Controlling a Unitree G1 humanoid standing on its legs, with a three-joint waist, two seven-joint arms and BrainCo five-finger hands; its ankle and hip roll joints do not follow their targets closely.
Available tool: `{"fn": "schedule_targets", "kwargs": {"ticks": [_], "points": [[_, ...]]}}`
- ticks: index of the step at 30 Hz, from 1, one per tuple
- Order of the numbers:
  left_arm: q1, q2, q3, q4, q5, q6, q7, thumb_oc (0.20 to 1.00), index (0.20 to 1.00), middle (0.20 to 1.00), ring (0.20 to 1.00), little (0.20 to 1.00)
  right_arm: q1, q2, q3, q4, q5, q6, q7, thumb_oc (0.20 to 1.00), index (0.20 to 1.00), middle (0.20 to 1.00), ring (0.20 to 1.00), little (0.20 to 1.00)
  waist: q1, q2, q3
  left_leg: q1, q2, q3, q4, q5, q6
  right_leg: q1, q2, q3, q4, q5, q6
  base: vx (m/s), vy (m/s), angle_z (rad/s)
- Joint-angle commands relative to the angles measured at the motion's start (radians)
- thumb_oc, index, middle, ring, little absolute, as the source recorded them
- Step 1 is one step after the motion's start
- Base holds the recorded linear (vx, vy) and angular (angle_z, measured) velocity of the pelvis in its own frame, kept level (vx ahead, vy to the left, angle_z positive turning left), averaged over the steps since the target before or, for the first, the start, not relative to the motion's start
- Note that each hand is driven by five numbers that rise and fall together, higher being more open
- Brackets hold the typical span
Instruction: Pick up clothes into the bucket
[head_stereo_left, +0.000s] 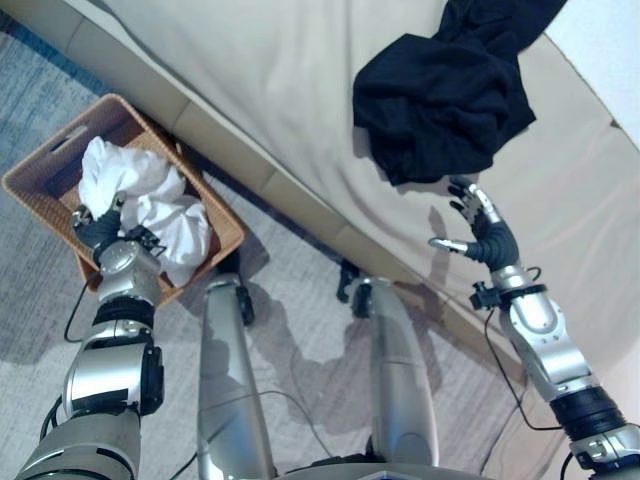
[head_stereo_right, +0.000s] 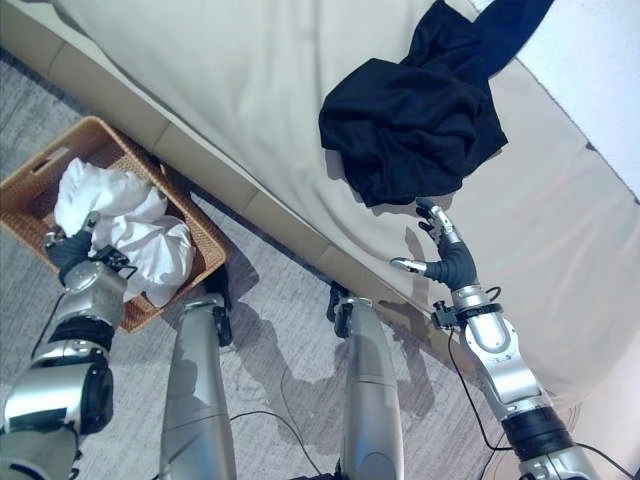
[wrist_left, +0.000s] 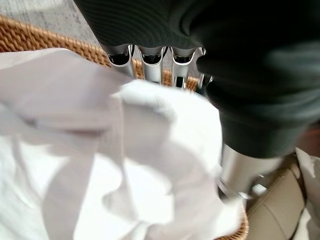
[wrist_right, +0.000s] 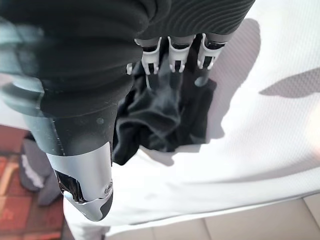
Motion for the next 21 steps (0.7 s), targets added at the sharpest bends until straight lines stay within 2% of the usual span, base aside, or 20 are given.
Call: {"fn": "schedule_targets", "kwargs": {"ticks": [1, 3, 10, 12, 13, 14, 15, 17, 18, 21], "points": [[0.053, 0.001, -0.011, 0.028, 0.084, -0.012, -0.032, 1.000, 1.000, 1.000, 1.000, 1.000, 0.070, -0.037, -0.035, -0.059, 0.028, -0.028, 0.001, 1.000, 1.000, 1.000, 1.000, 1.000, -0.017, 0.037, -0.097, -0.015, -0.018, -0.029, 0.003, -0.056, 0.058, -0.043, 0.008, -0.029, -0.099, 0.165, 0.001, 0.00, 0.000, 0.00], [0.073, 0.017, -0.015, 0.047, 0.123, 0.013, -0.048, 1.000, 1.000, 1.000, 1.000, 1.000, 0.070, -0.041, -0.046, -0.057, 0.029, -0.021, 0.010, 1.000, 1.000, 1.000, 1.000, 1.000, -0.015, 0.041, -0.100, -0.003, -0.016, -0.023, -0.008, -0.055, 0.061, -0.035, 0.007, -0.030, -0.108, 0.172, 0.003, 0.00, 0.000, 0.00], [0.124, 0.028, -0.001, 0.014, 0.116, 0.009, -0.096, 1.000, 1.000, 1.000, 1.000, 1.000, 0.074, -0.029, -0.060, -0.040, 0.018, -0.010, 0.018, 1.000, 1.000, 1.000, 1.000, 1.000, -0.001, 0.060, -0.104, 0.056, -0.022, -0.011, -0.072, -0.038, 0.060, 0.012, -0.002, -0.033, -0.149, 0.184, 0.012, 0.00, 0.001, -0.01], [0.212, -0.008, 0.014, -0.107, 0.119, -0.035, -0.081, 1.000, 1.000, 1.000, 1.000, 1.000, 0.083, -0.010, -0.072, -0.029, -0.001, -0.008, 0.008, 1.000, 1.000, 1.000, 1.000, 1.000, 0.012, 0.069, -0.104, 0.104, -0.030, -0.007, -0.118, -0.025, 0.057, 0.050, -0.009, -0.033, -0.174, 0.188, 0.014, 0.01, -0.012, 0.06], [0.213, -0.008, 0.014, -0.108, 0.119, -0.035, -0.081, 1.000, 1.000, 1.000, 1.000, 1.000, 0.083, -0.011, -0.071, -0.029, -0.001, -0.008, 0.008, 1.000, 1.000, 1.000, 1.000, 1.000, 0.012, 0.069, -0.104, 0.106, -0.030, -0.007, -0.119, -0.025, 0.057, 0.051, -0.009, -0.033, -0.174, 0.188, 0.014, 0.01, -0.031, 0.11], [0.293, -0.045, 0.004, -0.248, 0.152, -0.090, -0.064, 1.000, 1.000, 1.000, 1.000, 1.000, 0.092, 0.009, -0.085, -0.021, -0.013, -0.011, -0.001, 1.000, 1.000, 1.000, 1.000, 1.000, 0.023, 0.071, -0.103, 0.136, -0.039, -0.005, -0.149, -0.015, 0.056, 0.076, -0.013, -0.038, -0.193, 0.192, 0.015, 0.02, -0.034, 0.11], [0.356, -0.069, -0.004, -0.333, 0.186, -0.115, -0.049, 1.000, 1.000, 1.000, 1.000, 1.000, 0.104, 0.015, -0.094, -0.018, -0.022, -0.017, -0.008, 1.000, 1.000, 1.000, 1.000, 1.000, 0.028, 0.073, -0.103, 0.161, -0.042, -0.006, -0.170, -0.008, 0.054, 0.096, -0.015, -0.042, -0.206, 0.195, 0.015, 0.03, -0.053, 0.10], [0.419, -0.098, -0.018, -0.429, 0.224, -0.168, -0.043, 1.000, 1.000, 1.000, 1.000, 1.000, 0.112, 0.033, -0.111, -0.009, -0.030, -0.025, -0.021, 1.000, 1.000, 1.000, 1.000, 1.000, 0.037, 0.072, -0.104, 0.202, -0.047, -0.006, -0.201, 0.002, 0.051, 0.130, -0.017, -0.048, -0.225, 0.198, 0.018, 0.03, -0.051, 0.08], [0.468, -0.108, -0.024, -0.506, 0.248, -0.202, -0.043, 1.000, 1.000, 1.000, 1.000, 1.000, 0.110, 0.045, -0.121, 0.002, -0.030, -0.031, -0.028, 1.000, 1.000, 1.000, 1.000, 1.000, 0.047, 0.068, -0.103, 0.237, -0.043, -0.002, -0.216, 0.005, 0.049, 0.158, -0.020, -0.063, -0.232, 0.203, 0.020, 0.03, -0.042, 0.12], [0.551, -0.110, -0.054, -0.633, 0.304, -0.252, -0.070, 1.000, 1.000, 1.000, 1.000, 1.000, 0.104, 0.075, -0.128, 0.031, -0.027, -0.048, -0.045, 1.000, 1.000, 1.000, 1.000, 1.000, 0.074, 0.049, -0.084, 0.333, -0.019, 0.012, -0.250, 0.008, 0.041, 0.247, -0.021, -0.109, -0.267, 0.226, 0.037, 0.03, -0.054, -0.01]]}}
